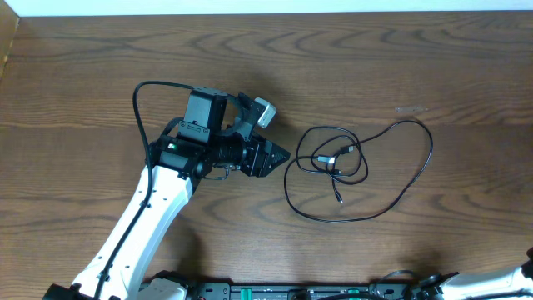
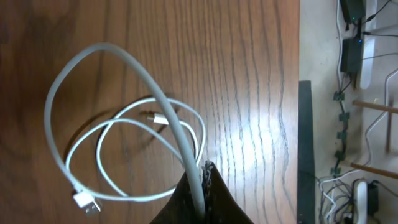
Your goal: Untangle cables
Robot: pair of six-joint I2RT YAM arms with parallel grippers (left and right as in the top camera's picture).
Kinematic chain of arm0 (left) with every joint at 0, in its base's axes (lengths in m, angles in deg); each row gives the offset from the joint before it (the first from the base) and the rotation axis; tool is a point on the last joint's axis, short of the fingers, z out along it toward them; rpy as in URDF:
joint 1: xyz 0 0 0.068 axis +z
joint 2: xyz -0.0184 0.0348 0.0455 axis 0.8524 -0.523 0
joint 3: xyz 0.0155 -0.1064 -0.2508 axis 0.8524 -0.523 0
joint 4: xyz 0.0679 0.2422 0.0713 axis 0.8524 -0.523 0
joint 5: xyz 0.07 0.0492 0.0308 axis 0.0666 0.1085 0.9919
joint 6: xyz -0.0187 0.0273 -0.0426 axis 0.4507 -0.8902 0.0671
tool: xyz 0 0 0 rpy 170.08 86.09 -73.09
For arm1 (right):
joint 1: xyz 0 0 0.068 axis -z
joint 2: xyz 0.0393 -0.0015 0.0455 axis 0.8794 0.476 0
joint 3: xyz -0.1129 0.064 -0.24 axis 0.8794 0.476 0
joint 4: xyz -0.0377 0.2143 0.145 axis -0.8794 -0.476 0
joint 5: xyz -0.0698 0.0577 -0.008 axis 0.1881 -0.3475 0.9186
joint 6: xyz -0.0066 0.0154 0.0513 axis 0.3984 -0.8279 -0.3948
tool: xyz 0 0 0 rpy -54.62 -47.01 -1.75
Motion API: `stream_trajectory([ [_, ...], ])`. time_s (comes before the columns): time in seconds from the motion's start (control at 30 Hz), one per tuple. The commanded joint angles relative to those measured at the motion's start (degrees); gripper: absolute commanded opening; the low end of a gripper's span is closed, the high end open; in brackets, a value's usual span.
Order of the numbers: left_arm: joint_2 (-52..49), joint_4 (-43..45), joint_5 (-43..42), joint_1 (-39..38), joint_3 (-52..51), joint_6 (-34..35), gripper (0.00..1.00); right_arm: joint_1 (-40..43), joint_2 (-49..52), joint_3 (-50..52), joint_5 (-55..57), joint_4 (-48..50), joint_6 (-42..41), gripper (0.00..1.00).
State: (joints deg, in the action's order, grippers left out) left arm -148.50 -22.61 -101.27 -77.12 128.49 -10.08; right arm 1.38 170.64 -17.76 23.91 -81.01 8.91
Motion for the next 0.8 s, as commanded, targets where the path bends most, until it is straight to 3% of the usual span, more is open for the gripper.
stream_trajectory([
  [0.0,0.4,0.3,0.5,-0.1,-0.3,-0.6,0.62,1.8,-0.1,0.3,-0.7,0.6,-1.5,0.03],
  [0.03,0.4,0.4,0.5,-0.1,-0.3,-0.6,0.62,2.1,-0.1,0.3,-1.0,0.7,-1.4,0.08],
  [0.1,0.4,0.6,0.5,-0.1,-0.3,-0.6,0.62,2.5,-0.1,0.3,-1.2,0.7,-1.5,0.26],
  [0.23,0.4,0.6,0.5,-0.1,-0.3,-0.6,0.62,2.7,-0.1,0.3,-1.2,0.7,-1.4,0.76],
  [0.37,0.4,0.5,0.5,-0.1,-0.3,-0.6,0.62,2.6,-0.2,0.3,-5.7,0.7,-1.4,0.85],
  [0.43,0.4,0.5,0.5,-0.1,-0.3,-0.6,0.62,2.6,-0.2,0.3,-8.7,0.9,-0.1,0.99],
  [0.57,0.4,0.4,0.5,-0.1,-0.3,-0.6,0.62,2.6,-0.2,-0.1,-14.1,1.4,3.5,0.99],
  [0.77,0.4,0.1,0.5,-0.1,-0.3,-0.6,0.62,2.4,-2.1,-0.2,-34.4,5.4,15.5,0.99],
])
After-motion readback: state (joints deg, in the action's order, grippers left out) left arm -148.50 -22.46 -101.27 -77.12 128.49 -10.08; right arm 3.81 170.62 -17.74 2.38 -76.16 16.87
